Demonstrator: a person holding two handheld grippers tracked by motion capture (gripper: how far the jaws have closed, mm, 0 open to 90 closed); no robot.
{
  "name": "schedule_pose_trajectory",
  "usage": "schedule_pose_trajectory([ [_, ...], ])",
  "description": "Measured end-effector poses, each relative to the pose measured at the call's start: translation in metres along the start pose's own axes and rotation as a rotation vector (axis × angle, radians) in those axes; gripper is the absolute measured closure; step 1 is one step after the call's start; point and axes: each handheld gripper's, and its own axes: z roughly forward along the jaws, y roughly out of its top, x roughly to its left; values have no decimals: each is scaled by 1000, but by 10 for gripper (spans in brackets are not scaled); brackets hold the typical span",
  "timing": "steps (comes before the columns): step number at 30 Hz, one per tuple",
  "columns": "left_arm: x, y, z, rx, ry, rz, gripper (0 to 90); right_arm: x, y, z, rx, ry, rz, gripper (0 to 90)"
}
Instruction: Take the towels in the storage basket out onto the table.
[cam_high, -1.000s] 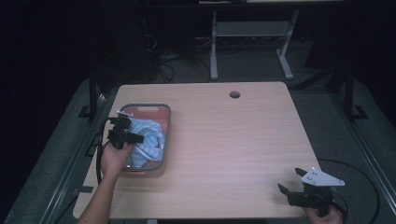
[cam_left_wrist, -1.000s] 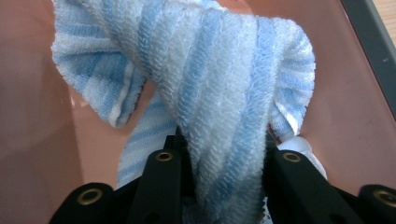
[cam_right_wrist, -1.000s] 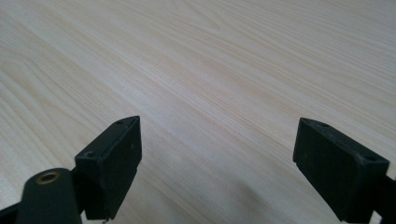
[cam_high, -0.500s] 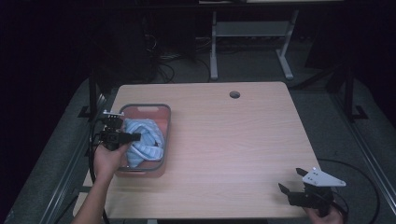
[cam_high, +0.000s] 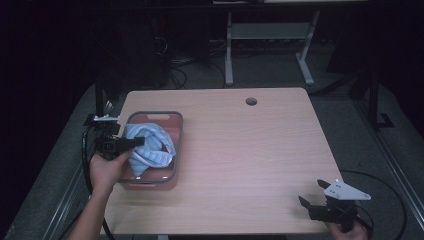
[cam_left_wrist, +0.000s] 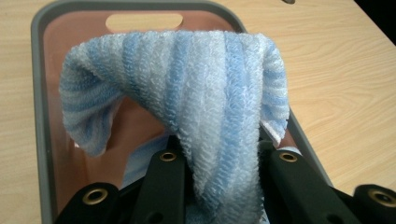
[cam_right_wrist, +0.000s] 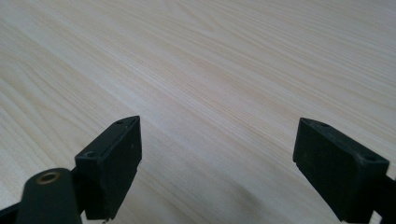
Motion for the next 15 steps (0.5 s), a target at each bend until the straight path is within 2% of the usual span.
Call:
schedule_pose_trajectory([
  [6,-2,5,-9,-12,-8,15,738,-1,0,0,-1,-2,0,149],
  [15,-15,14,-22,-39,-34,54,738,-1,1,0,-1,-4,1,149],
])
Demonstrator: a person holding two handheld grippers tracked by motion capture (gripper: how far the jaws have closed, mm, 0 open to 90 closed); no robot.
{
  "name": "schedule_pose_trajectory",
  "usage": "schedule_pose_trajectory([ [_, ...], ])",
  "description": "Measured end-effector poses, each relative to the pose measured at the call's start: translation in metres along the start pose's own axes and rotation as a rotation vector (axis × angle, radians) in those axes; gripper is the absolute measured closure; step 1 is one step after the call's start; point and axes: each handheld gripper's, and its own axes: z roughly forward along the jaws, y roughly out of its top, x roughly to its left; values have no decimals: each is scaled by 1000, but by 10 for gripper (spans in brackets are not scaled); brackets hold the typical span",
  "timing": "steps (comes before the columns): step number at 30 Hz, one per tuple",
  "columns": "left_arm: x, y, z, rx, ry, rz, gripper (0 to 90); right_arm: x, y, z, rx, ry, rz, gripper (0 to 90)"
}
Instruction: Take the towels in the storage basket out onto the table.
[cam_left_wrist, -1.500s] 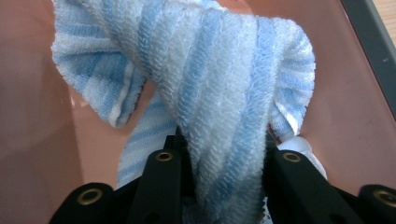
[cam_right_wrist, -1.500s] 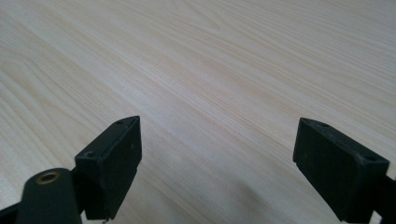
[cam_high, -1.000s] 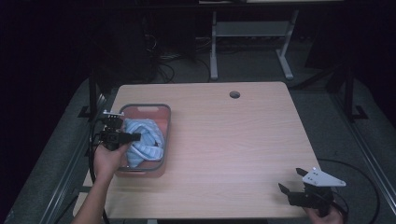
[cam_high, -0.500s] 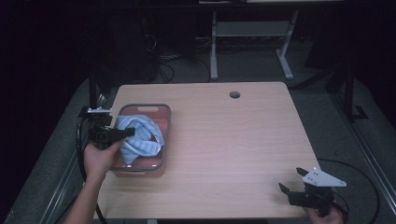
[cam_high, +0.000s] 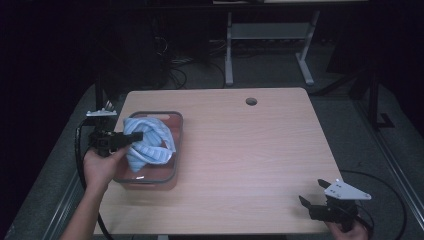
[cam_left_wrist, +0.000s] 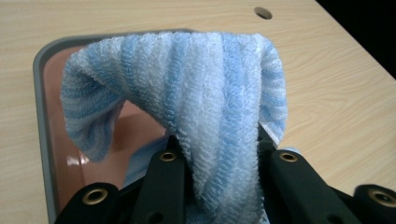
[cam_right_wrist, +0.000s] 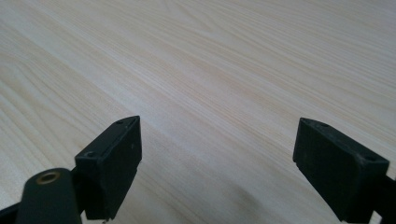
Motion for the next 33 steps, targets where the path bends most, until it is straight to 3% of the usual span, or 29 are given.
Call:
schedule_pose_trajectory([
  [18,-30,19,-8,-20,-54,73,737,-1,0,-1,-3,-5,-1,149],
  [33,-53,30,3,0,-94,117,735,-2,0,0,-3,-7,4,149],
])
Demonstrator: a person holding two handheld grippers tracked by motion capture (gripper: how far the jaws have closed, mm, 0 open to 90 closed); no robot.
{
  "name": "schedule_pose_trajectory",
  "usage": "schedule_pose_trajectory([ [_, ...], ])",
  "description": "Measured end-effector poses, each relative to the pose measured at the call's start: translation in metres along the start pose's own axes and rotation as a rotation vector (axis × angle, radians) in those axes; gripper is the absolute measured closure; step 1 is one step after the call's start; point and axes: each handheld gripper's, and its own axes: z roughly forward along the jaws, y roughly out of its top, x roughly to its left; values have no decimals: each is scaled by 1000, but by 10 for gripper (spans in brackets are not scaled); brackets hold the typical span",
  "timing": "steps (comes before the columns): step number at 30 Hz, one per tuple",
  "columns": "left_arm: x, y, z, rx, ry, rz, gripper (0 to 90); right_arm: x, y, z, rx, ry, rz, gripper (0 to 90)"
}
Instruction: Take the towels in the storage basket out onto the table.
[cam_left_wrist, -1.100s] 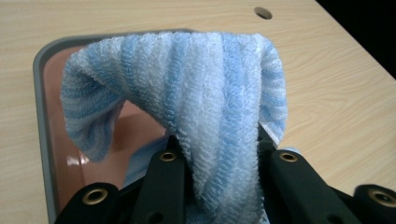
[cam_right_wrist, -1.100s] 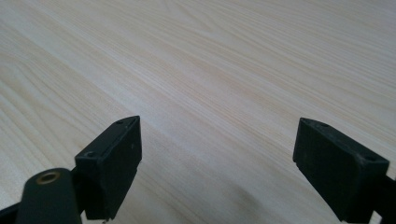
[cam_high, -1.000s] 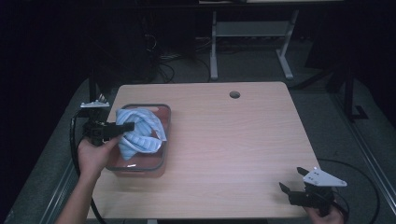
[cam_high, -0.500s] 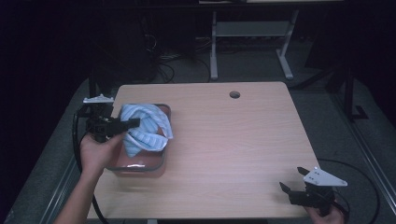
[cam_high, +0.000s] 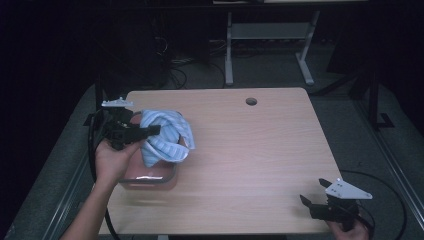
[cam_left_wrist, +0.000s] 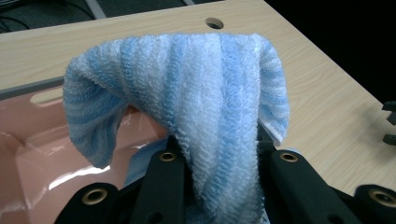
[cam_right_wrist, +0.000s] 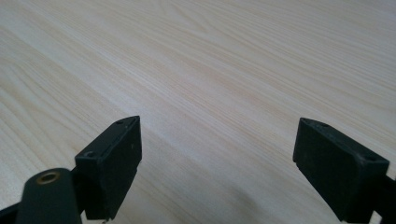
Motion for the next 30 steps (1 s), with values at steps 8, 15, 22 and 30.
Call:
schedule_pose_trajectory([
  [8,-13,7,8,6,-20,26,735,0,0,0,0,-2,2,149],
  [15,-25,14,18,17,-43,42,734,0,0,0,-1,-2,2,149],
  [22,-32,18,28,34,-52,62,735,0,0,0,-3,-1,4,149],
  [30,-41,22,40,46,-71,75,734,0,0,-1,-12,-1,5,149],
])
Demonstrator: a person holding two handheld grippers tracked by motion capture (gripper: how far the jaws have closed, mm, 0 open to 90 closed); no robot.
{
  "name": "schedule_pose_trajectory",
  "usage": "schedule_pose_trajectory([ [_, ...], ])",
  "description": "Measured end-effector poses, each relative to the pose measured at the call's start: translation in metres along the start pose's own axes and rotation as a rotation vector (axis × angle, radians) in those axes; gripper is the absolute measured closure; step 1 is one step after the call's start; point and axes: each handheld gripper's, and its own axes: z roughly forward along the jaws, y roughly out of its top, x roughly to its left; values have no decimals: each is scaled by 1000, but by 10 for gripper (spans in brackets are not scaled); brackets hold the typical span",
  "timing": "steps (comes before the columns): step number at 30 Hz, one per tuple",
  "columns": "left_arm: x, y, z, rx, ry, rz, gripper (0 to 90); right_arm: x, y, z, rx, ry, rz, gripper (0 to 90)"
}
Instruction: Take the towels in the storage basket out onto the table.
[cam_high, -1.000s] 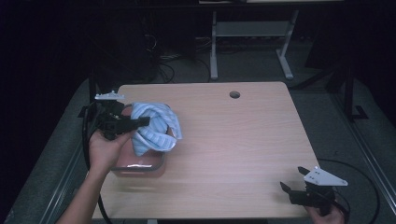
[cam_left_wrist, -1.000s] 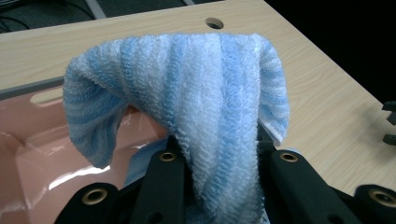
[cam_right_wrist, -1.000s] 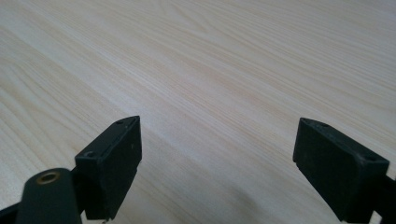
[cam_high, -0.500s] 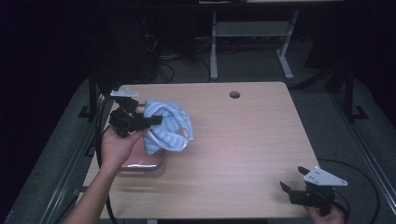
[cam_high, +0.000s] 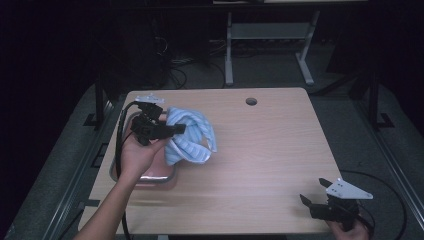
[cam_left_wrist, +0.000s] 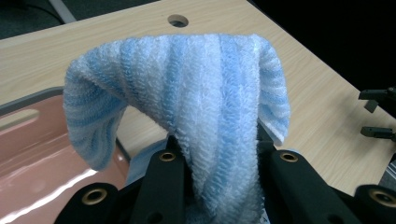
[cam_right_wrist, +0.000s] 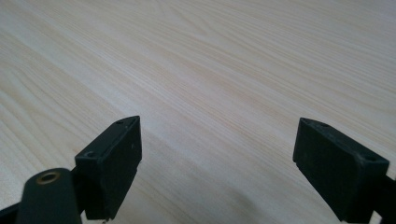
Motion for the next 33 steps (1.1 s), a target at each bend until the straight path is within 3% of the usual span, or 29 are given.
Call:
schedule_pose_trajectory([
  [19,-27,14,43,37,-51,43,734,-1,1,-3,-14,7,7,149],
  [33,-40,20,80,59,-94,51,734,-2,1,-3,-25,11,10,149],
])
